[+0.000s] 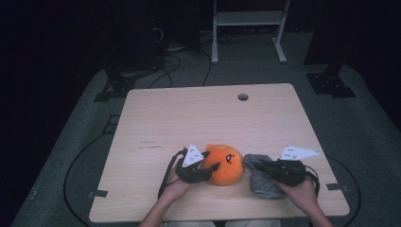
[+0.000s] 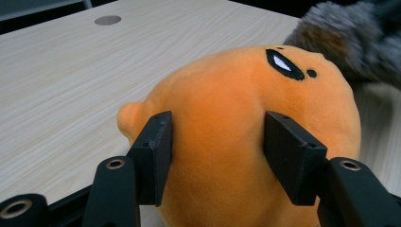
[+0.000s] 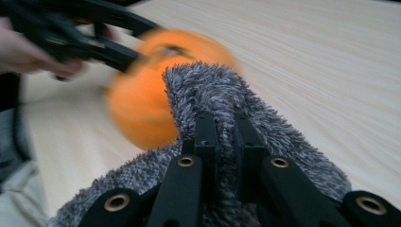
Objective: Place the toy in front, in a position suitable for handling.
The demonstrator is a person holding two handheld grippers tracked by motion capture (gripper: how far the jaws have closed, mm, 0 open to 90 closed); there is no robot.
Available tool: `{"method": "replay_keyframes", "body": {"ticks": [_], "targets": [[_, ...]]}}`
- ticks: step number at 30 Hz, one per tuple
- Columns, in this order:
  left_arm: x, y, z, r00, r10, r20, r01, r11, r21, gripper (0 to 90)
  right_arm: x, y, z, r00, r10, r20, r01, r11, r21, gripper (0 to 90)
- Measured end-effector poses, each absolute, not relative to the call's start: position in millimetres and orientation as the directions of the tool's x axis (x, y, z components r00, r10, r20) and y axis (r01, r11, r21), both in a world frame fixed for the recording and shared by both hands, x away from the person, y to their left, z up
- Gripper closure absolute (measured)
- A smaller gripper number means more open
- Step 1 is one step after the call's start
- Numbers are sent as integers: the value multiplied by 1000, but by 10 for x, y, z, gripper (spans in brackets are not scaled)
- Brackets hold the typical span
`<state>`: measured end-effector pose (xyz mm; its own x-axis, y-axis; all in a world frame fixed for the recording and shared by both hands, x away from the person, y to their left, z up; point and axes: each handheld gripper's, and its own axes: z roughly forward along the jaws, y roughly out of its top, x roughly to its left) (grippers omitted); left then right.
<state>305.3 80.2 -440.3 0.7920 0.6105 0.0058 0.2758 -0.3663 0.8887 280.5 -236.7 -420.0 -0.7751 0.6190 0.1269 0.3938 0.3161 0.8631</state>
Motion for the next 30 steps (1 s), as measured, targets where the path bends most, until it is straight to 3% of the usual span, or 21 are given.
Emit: {"method": "replay_keyframes", "body": {"ticks": [7, 17, 30], "targets": [[3092, 851, -4441, 766, 642, -39, 323, -331, 886, 436, 2823, -2010, -4230, -810, 581, 80, 338, 350, 874, 820], [3037, 881, -4410, 855, 517, -30, 265, -387, 883, 350, 2936, -2137, -4390, -767, 635, 93, 387, 342, 856, 820], [3023, 874, -4426, 849, 528, 10, 251, -419, 873, 413, 2929, -2157, -4375, -757, 649, 75, 381, 346, 857, 820]]}}
